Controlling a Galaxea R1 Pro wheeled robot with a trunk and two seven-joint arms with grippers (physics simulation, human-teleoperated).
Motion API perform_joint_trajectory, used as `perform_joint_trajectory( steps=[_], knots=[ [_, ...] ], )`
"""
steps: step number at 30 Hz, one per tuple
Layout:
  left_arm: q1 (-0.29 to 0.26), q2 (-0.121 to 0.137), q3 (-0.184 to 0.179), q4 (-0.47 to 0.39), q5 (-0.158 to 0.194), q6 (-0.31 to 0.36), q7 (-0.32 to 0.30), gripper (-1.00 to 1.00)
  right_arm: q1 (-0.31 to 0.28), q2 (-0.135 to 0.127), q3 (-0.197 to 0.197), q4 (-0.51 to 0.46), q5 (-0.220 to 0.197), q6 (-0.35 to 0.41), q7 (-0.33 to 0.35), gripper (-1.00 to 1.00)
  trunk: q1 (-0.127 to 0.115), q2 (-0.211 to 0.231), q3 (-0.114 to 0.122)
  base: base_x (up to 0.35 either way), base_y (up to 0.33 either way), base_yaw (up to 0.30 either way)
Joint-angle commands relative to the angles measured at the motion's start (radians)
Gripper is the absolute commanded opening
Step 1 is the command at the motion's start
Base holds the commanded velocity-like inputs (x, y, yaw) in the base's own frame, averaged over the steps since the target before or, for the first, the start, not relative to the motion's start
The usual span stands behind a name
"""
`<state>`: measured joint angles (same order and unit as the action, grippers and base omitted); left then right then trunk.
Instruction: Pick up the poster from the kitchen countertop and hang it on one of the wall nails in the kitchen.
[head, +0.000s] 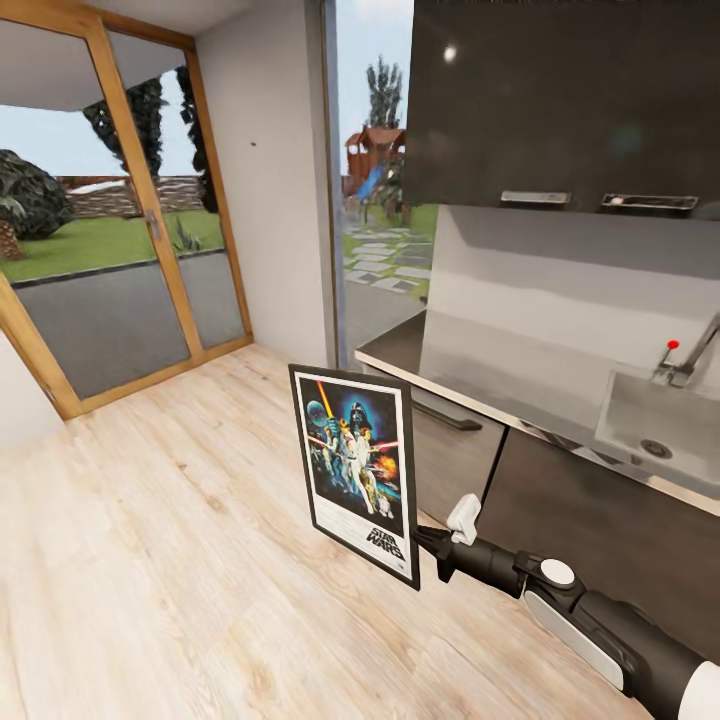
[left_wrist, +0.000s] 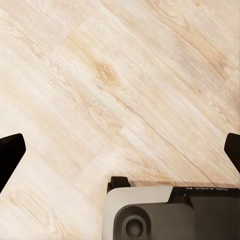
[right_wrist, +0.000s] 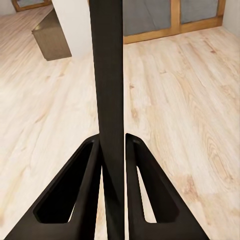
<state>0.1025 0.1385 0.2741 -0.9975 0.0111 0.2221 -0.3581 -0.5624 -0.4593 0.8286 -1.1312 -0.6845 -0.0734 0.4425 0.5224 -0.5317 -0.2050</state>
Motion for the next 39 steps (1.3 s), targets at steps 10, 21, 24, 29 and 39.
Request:
perform_joint_trajectory(
  steps=[10,21,24,29,39],
  knots=[
    [0.0,0.0,0.002,-0.003,0.001,0.008,-0.005,1.0,-0.002,0.0,0.004,0.002,-0.01,-0.003,0.002,-1.0,-0.038,0.069,0.03,0.0,0.0,0.0],
    [0.0,0.0,0.002,-0.003,0.001,0.008,-0.005,1.0,-0.002,0.0,0.004,0.003,-0.01,-0.003,0.002,-1.0,-0.072,0.132,0.058,0.0,0.0,0.0],
    [0.0,0.0,0.002,-0.003,0.001,0.008,-0.005,1.0,-0.002,0.0,0.004,0.003,-0.01,-0.003,0.002,-1.0,-0.072,0.132,0.058,0.0,0.0,0.0],
    [0.0,0.0,0.002,-0.003,0.001,0.009,-0.005,1.0,-0.002,0.0,0.004,0.004,-0.01,-0.003,0.002,-1.0,-0.072,0.132,0.058,0.0,0.0,0.0],
    [0.0,0.0,0.002,-0.003,0.001,0.009,-0.005,1.0,-0.002,0.0,0.005,0.004,-0.01,-0.004,0.002,-1.0,-0.072,0.132,0.058,0.0,0.0,0.0]
  ],
)
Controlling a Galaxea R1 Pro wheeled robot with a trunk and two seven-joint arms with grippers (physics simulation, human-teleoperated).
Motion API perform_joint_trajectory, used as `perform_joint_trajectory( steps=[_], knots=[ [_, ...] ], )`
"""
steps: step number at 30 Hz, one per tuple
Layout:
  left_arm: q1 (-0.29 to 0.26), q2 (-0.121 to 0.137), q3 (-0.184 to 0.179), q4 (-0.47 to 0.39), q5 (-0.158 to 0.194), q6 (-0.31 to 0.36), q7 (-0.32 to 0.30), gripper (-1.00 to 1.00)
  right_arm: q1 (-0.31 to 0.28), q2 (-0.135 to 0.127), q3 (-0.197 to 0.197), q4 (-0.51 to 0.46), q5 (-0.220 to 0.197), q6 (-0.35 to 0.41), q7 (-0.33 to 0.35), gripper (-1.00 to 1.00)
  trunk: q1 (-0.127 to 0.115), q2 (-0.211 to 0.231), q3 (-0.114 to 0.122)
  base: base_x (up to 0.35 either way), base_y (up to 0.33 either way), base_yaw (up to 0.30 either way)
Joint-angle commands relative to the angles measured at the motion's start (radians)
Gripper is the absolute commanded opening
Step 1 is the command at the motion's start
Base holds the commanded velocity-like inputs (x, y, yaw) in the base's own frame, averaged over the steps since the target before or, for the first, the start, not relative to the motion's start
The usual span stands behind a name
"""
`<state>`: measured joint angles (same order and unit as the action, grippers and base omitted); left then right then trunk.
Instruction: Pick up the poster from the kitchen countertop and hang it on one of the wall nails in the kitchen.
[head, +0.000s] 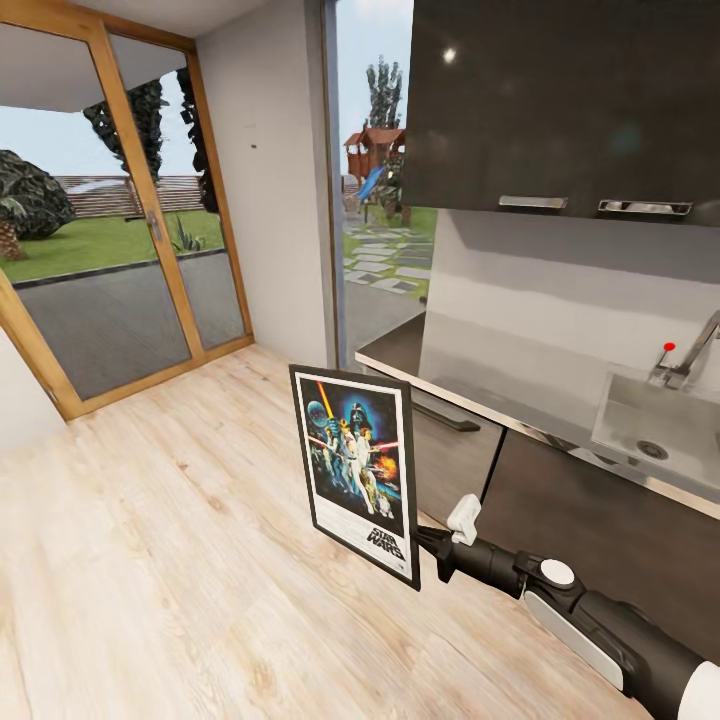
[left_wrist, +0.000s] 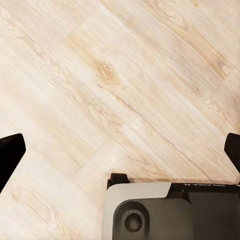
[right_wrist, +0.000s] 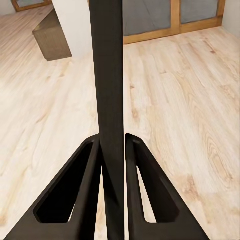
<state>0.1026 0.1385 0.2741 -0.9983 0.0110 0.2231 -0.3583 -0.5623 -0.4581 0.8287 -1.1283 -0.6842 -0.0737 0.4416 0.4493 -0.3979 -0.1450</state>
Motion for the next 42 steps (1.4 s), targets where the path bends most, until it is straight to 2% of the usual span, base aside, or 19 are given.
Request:
perform_joint_trajectory(
  steps=[1,15,25,42],
  knots=[
    [0.0,0.0,0.002,-0.002,0.001,0.008,-0.005,1.0,-0.002,-0.001,0.004,0.001,-0.011,-0.003,0.003,-1.0,0.001,-0.002,-0.002,0.0,0.0,0.0],
    [0.0,0.0,0.004,-0.003,0.002,0.004,-0.004,1.0,-0.002,-0.002,0.004,0.001,-0.011,-0.003,0.003,-1.0,0.001,-0.002,-0.002,0.013,0.011,0.0],
    [0.0,0.0,0.004,-0.002,0.002,0.004,-0.004,1.0,-0.002,0.002,0.004,0.001,-0.012,0.009,0.005,-1.0,0.001,-0.002,-0.002,0.194,0.21,0.0],
    [0.0,0.0,0.004,-0.002,0.003,0.005,-0.004,1.0,-0.002,0.003,0.004,0.001,-0.01,0.007,0.002,-1.0,0.001,-0.002,-0.002,0.214,0.293,0.252]
  ],
)
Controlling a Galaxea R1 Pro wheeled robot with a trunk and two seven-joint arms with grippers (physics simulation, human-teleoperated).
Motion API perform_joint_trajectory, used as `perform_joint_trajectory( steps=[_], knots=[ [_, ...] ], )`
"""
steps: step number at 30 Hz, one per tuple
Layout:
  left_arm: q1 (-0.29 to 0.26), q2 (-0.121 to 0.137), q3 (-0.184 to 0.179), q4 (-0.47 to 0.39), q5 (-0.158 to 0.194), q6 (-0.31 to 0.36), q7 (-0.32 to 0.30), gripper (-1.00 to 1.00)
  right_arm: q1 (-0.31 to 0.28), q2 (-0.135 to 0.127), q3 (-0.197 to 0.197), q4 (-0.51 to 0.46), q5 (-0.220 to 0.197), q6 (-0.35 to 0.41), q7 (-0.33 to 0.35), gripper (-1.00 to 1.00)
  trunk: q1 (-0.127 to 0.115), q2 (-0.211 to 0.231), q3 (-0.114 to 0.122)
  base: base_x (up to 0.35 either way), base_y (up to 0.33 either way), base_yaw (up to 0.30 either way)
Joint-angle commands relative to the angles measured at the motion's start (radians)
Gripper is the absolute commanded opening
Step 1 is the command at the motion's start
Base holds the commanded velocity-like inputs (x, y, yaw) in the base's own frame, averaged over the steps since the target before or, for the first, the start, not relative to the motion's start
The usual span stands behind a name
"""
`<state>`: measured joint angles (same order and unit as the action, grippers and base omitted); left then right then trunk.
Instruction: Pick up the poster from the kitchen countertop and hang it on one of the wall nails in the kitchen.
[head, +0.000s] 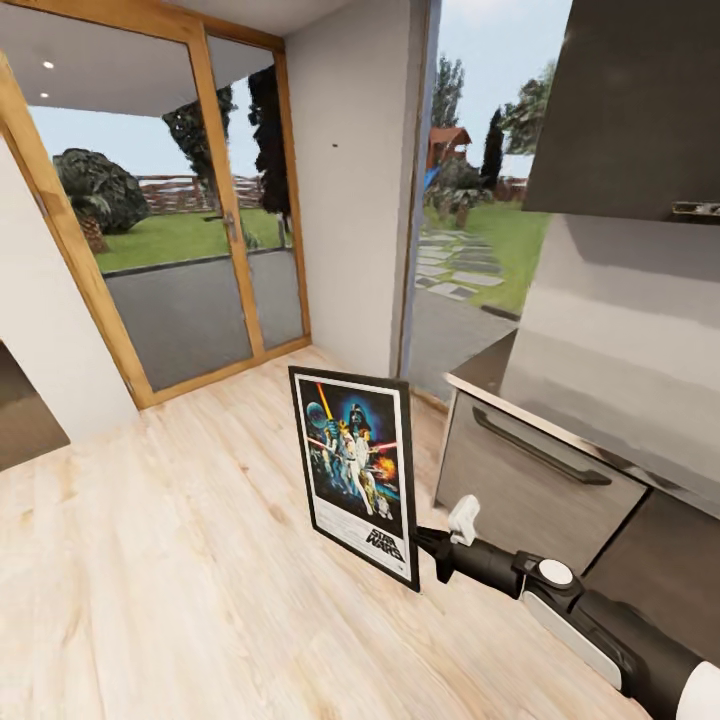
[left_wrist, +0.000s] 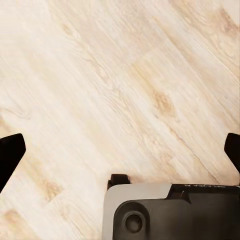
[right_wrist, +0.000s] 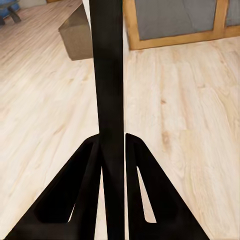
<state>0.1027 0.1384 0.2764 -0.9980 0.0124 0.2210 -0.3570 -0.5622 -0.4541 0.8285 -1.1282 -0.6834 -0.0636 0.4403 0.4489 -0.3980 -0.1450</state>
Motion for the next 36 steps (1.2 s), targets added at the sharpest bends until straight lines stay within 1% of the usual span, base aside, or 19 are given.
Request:
perform_joint_trajectory(
  steps=[1,19,36],
  knots=[
    [0.0,0.0,0.002,-0.002,0.001,0.008,-0.005,1.0,-0.002,-0.001,0.005,0.001,-0.011,-0.003,0.003,-1.0,0.001,-0.002,-0.002,0.238,0.278,0.113],
    [0.0,0.001,0.004,-0.002,0.001,0.007,-0.005,1.0,-0.002,-0.001,0.004,0.001,-0.012,-0.003,0.004,-1.0,0.001,-0.002,-0.001,0.255,0.257,0.013],
    [0.0,0.001,0.006,-0.002,0.001,0.006,-0.005,1.0,-0.002,-0.001,0.005,0.001,-0.013,-0.004,0.004,-1.0,0.001,-0.002,0.023,0.286,0.208,0.0]
  ],
)
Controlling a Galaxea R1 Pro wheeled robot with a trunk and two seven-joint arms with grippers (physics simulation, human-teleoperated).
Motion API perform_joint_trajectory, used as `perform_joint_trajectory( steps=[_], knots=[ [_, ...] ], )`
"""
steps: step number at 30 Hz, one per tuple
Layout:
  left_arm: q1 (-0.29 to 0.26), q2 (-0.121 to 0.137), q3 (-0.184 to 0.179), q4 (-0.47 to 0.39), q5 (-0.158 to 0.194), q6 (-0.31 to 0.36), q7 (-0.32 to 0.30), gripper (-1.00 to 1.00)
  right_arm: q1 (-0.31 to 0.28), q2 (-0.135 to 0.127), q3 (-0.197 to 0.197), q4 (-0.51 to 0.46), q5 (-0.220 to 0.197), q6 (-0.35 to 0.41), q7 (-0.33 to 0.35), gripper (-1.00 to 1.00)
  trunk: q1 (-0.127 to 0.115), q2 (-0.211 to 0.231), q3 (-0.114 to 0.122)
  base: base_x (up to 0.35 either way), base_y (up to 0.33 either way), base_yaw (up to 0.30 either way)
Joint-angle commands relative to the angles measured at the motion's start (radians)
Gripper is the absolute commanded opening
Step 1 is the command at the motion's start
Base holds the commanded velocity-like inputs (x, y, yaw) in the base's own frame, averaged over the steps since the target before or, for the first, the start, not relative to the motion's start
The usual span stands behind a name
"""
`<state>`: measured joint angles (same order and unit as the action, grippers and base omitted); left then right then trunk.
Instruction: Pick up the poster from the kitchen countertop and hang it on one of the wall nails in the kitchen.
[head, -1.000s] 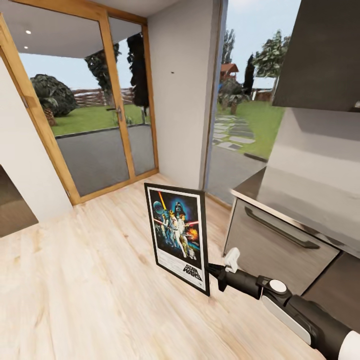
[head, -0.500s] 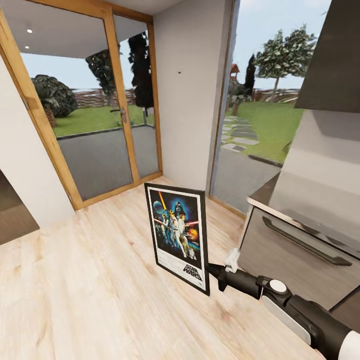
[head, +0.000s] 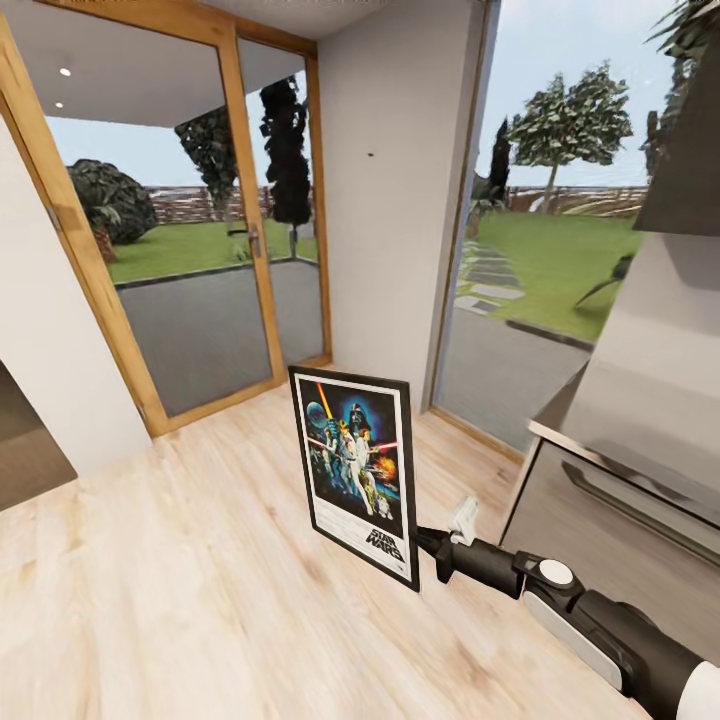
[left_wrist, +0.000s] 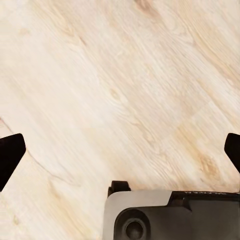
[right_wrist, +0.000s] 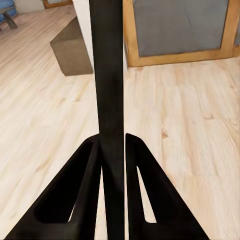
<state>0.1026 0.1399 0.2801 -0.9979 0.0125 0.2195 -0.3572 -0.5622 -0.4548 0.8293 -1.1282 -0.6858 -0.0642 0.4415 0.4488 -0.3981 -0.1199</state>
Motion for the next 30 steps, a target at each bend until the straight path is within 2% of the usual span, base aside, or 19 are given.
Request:
perform_joint_trajectory(
  steps=[1,15,30],
  knots=[
    [0.0,0.0,0.002,-0.002,0.001,0.008,-0.005,1.0,-0.002,-0.001,0.004,0.001,-0.011,-0.003,0.003,-1.0,0.001,-0.002,0.0,0.288,0.205,0.0],
    [0.0,0.0,0.002,-0.002,0.001,0.007,-0.005,1.0,-0.002,-0.001,0.004,0.001,-0.009,-0.003,0.003,-1.0,0.001,-0.002,0.023,0.289,0.204,0.0],
    [0.0,0.0,0.004,-0.002,0.001,0.007,-0.005,1.0,-0.002,-0.002,0.004,0.001,-0.011,-0.003,0.003,-1.0,0.001,-0.002,0.024,0.289,0.204,0.0]
  ],
)
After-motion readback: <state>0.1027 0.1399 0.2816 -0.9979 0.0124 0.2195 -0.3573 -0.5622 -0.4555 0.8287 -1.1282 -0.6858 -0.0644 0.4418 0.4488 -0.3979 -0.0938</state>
